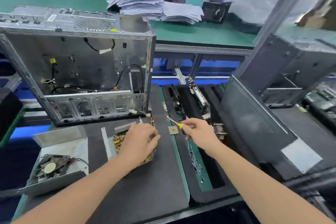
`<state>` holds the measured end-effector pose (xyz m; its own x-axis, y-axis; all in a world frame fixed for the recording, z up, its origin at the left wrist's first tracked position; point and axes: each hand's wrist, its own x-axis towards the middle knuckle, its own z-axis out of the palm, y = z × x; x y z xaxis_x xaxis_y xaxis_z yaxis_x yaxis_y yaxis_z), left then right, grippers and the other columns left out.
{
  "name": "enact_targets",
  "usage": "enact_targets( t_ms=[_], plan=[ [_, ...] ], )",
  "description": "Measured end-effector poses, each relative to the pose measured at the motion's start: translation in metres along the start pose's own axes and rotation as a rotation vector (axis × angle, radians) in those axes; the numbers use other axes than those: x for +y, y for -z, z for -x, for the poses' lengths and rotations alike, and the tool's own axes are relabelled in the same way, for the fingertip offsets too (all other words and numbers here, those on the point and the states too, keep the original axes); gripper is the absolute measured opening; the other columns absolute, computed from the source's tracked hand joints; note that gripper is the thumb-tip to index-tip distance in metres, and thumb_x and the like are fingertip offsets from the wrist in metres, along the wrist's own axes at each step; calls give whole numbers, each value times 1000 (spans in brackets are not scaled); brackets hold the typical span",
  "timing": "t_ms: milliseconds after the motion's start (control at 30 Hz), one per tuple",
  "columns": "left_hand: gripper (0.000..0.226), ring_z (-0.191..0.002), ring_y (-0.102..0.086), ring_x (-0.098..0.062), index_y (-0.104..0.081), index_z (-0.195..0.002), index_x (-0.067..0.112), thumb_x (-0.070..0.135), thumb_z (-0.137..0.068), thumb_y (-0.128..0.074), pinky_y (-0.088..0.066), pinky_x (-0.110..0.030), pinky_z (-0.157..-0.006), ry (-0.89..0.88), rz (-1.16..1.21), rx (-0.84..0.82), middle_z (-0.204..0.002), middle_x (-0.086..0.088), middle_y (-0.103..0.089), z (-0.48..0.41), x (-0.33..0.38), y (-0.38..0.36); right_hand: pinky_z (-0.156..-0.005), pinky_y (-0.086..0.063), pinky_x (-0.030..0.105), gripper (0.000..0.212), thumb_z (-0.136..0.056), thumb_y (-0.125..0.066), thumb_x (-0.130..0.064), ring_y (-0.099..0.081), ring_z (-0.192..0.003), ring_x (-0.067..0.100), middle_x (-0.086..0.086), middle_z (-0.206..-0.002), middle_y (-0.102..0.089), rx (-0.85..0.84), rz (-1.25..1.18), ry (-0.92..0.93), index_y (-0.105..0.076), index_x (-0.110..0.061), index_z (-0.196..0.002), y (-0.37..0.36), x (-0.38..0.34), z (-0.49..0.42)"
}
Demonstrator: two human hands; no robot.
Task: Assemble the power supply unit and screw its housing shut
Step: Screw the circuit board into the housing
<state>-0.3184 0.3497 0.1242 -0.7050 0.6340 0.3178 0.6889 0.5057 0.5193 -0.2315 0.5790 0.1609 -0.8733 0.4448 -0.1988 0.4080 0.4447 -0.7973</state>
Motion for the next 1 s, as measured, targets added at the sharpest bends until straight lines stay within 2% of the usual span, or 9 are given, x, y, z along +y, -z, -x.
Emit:
enact_targets(
  t_ms=[100, 233, 367, 400, 500, 600, 633, 767, 1000],
  plan=[
    [10, -92, -63, -17, -74, -88, 26, 24, -97, -69, -39, -35, -83, -23, -28, -59, -90, 15, -70, -8, 8, -11, -83, -62, 47, 11, -101, -64, -27, -73, -67, 13, 0, -80, -76, 95, -23, -156, -73, -25, -105, -21, 31, 15],
    [33, -115, -59, -17, -71, -116, 29, 8, -99, -52, -35, -35, -106, 29, -59, -200, -116, 13, -71, -17, 16, -24, -83, -60, 36, 16, -96, -69, -31, -71, -82, 14, -4, -97, -75, 73, -53, -298, -74, -24, -109, -55, 52, 35],
    [31, -113, -60, -13, -70, -110, 34, 16, -98, -47, -30, -34, -108, -19, -179, -273, -109, 14, -69, -24, 18, -32, -50, -54, 23, 11, -81, -83, -24, -71, -72, 14, -2, -86, -76, 36, -48, -338, -74, -28, -86, -68, 51, 42],
    [31, -113, -59, -12, -71, -109, 34, 17, -98, -47, -29, -34, -109, -32, -219, -300, -109, 14, -68, -26, 17, -34, -52, -57, 25, 14, -77, -86, -22, -72, -75, 17, 0, -86, -77, 15, -39, -340, -75, -26, -85, -70, 52, 41],
    [33, -118, -56, -12, -70, -114, 34, 17, -99, -46, -26, -33, -110, -101, -372, -414, -116, 14, -65, -34, 22, -41, -78, -63, 39, 26, -72, -91, -23, -74, -82, 22, 4, -87, -78, -81, -46, -309, -74, -17, -91, -73, 55, 36],
    [35, -118, -54, -16, -66, -117, 36, 12, -98, -47, -29, -34, -108, -231, -560, -571, -119, 11, -63, -41, 34, -51, -66, -54, 20, 32, -71, -93, -32, -67, -73, 7, -2, -83, -77, -131, 41, -234, -70, -22, -90, -71, 62, 31],
    [34, -117, -55, -18, -65, -117, 36, 12, -98, -49, -30, -35, -107, -264, -612, -618, -118, 9, -63, -42, 37, -54, -66, -53, 20, 34, -71, -93, -35, -67, -73, 6, -2, -84, -77, -168, 65, -203, -70, -21, -92, -69, 64, 29],
    [35, -116, -55, -21, -67, -115, 34, 9, -97, -53, -33, -36, -104, -285, -727, -708, -118, 6, -62, -45, 44, -65, -79, -65, 41, 28, -80, -87, -23, -69, -68, 18, 8, -87, -79, -408, 15, -151, -75, -11, -103, -36, 71, 15],
    [41, -107, -60, -23, -63, -116, 29, 1, -90, -51, -39, -34, -93, -209, -600, -609, -111, 5, -62, -59, 57, -87, -80, -65, 38, 14, -92, -69, -4, -75, -71, 16, 7, -80, -78, -154, 145, -148, -78, -8, -102, 67, 104, -40]
  ],
)
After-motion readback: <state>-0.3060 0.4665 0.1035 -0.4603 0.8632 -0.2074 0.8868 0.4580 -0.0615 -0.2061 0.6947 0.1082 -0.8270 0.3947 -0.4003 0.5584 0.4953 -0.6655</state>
